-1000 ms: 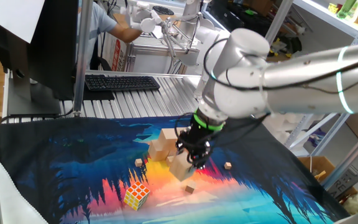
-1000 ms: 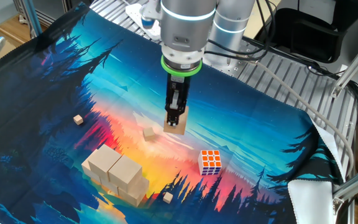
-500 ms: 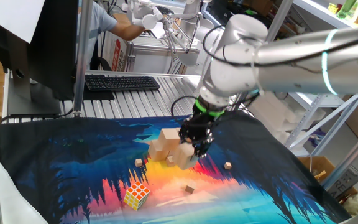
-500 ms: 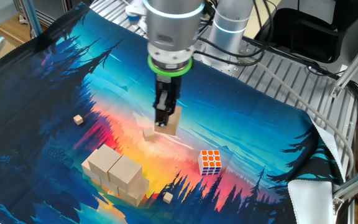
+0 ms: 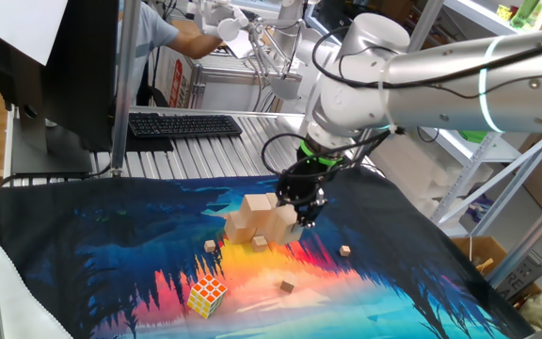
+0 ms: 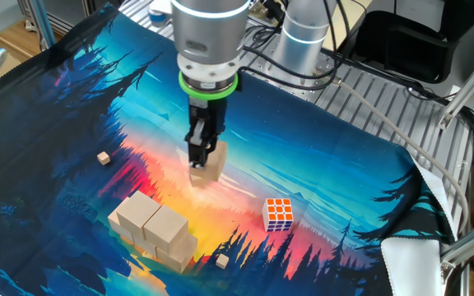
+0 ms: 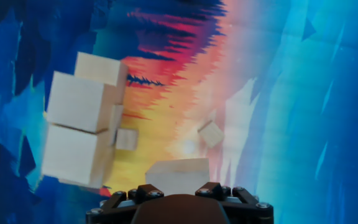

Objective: Stack the blocks into a pyramid shape

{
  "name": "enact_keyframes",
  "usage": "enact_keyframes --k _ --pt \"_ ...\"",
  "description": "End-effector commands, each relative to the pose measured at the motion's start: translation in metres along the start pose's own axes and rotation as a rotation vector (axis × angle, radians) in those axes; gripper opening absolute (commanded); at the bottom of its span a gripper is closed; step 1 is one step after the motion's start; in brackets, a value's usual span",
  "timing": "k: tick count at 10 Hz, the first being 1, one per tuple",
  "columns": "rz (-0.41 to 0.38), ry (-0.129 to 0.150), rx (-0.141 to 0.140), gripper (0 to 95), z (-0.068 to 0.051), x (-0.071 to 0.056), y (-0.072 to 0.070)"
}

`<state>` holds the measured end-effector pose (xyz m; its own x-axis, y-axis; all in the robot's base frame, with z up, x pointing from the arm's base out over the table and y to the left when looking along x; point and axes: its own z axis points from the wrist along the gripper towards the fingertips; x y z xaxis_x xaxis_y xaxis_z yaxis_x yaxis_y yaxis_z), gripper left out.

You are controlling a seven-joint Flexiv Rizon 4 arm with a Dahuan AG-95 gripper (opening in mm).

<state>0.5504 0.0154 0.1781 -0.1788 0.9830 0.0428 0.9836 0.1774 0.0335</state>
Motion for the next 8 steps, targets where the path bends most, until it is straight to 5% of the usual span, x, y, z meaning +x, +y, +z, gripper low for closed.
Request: enact_keyframes --k 1,5,8 --pt "0.003 -0.004 -0.005 0.0 0.0011 -0.0038 0.0033" --pt "-0.018 0.009 0.009 0.0 0.0029 -0.0066 0.0041" --pt "-0.058 -0.012 0.014 0.0 0.0029 -0.0066 0.0041"
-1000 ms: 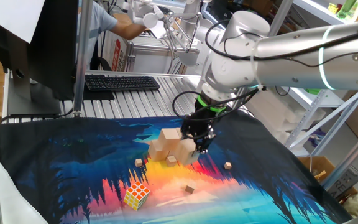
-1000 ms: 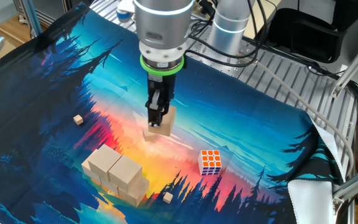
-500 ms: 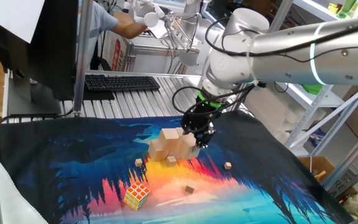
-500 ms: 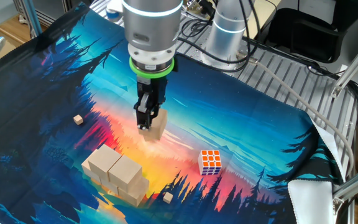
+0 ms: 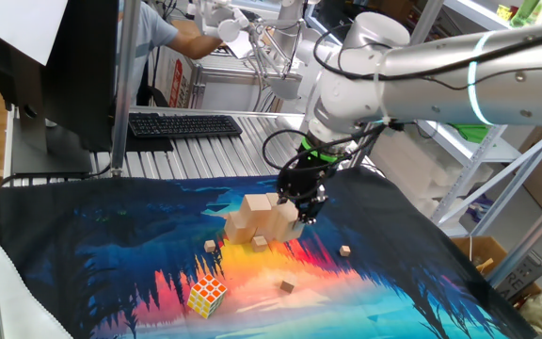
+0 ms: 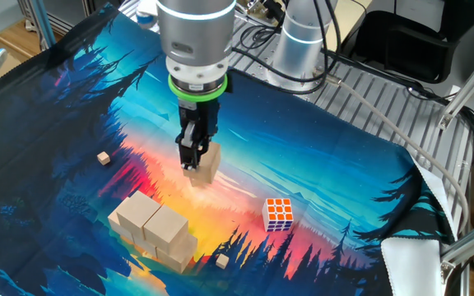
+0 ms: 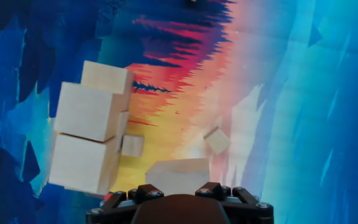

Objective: Stack the blocks into a pyramid shape

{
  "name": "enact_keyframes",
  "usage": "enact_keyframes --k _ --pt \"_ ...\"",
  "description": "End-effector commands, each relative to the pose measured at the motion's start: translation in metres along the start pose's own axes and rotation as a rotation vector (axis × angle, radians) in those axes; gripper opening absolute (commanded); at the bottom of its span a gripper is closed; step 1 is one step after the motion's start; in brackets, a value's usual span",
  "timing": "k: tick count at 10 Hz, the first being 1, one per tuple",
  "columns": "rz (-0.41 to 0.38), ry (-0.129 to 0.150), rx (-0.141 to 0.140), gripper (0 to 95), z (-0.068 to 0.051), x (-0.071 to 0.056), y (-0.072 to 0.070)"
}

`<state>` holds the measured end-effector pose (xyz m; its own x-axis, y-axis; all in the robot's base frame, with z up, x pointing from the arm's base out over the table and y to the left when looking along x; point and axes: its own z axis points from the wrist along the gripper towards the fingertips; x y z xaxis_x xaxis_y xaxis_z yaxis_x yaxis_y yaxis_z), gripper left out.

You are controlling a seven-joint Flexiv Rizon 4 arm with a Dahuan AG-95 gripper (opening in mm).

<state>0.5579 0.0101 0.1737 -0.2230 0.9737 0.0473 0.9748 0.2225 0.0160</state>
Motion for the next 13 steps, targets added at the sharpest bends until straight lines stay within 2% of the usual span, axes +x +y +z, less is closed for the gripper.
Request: enact_keyframes --k 1,4,8,9,11,13 --pt "-0.023 -0.016 -0.010 0.0 -0.001 0.000 -0.002" --pt "-0.049 0.002 -0.029 0.0 -0.001 0.000 -0.002" --pt "-0.079 0.004 -0.032 0.0 -0.001 0.000 -0.002" --pt "-0.089 0.006 -0.037 0.0 0.001 0.002 -0.011" --pt "-0.071 0.002 -0.046 0.0 0.005 0.003 -0.018" --pt "-0.040 0.000 -0.056 0.0 0.005 0.003 -0.018"
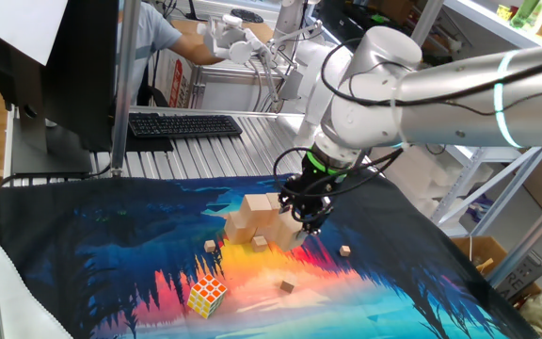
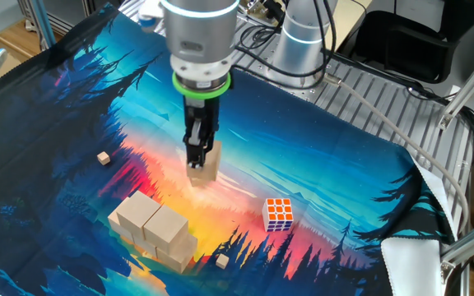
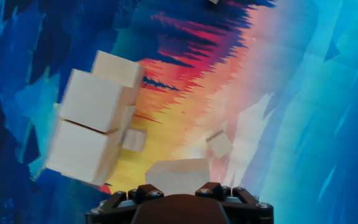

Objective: Stack the blocks into a pyramid shape

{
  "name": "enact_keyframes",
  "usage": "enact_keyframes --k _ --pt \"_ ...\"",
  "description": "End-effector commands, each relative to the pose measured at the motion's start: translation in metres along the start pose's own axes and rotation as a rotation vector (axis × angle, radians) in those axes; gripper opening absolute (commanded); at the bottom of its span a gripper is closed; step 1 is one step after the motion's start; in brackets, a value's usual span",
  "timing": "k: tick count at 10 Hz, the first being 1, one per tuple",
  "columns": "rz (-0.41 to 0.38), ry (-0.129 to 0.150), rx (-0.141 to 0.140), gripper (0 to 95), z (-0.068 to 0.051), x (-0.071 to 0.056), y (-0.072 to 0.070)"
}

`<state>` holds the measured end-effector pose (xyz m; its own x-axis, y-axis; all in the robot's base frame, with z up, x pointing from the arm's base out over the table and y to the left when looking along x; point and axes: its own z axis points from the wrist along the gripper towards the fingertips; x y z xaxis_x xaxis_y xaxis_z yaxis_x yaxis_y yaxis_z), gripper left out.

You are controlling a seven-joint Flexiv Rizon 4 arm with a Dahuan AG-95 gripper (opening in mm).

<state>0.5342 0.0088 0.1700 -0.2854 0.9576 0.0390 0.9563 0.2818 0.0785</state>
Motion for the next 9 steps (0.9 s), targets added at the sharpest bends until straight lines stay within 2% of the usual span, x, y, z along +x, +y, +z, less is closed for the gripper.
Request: enact_keyframes --k 1,5,9 --pt "0.043 0.003 -0.003 0.0 0.003 -0.002 0.006" --pt "0.094 -0.002 -0.021 0.0 -0.003 -0.007 0.016" --pt "0.141 0.003 -0.024 0.0 -0.008 -0.021 0.040"
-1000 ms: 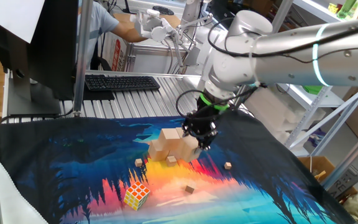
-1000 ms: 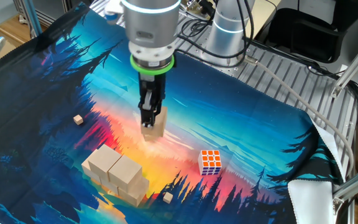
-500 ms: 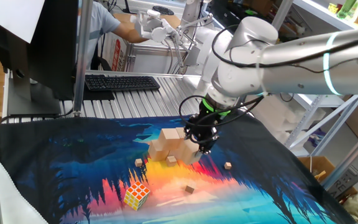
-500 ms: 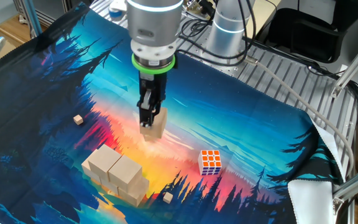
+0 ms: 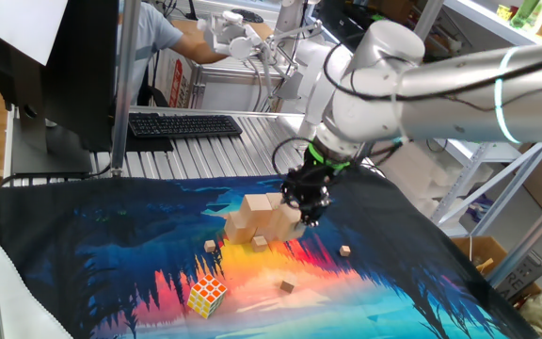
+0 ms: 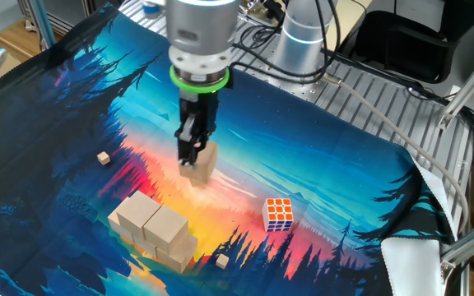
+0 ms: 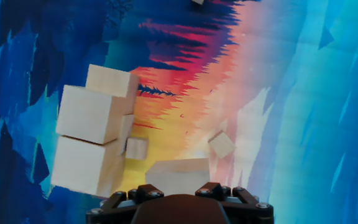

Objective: Stack the blocks into a pyramid shape

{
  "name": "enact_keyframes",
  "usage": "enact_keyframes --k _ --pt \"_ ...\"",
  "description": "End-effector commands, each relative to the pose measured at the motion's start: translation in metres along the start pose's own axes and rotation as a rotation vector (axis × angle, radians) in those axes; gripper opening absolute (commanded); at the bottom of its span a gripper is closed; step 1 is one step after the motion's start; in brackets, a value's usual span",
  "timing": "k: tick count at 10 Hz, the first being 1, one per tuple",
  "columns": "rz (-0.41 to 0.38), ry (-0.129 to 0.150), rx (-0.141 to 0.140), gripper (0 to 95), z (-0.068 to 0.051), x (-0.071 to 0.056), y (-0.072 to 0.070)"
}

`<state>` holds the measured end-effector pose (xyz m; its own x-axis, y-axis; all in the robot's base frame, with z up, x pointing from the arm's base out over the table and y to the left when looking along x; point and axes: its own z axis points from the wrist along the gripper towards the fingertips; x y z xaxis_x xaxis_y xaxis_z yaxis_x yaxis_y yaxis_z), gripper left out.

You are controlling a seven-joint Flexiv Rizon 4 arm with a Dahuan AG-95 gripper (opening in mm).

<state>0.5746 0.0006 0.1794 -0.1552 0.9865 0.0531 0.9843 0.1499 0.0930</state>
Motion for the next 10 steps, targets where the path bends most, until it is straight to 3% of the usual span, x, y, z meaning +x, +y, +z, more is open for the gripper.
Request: enact_keyframes --k 1,6,10 --pt "0.008 0.000 -0.003 0.0 -0.001 -0.002 0.004" --pt "0.039 -0.013 0.005 0.0 0.005 -0.011 0.047" --pt "0.069 -0.021 -0.001 0.0 0.006 -0.017 0.062"
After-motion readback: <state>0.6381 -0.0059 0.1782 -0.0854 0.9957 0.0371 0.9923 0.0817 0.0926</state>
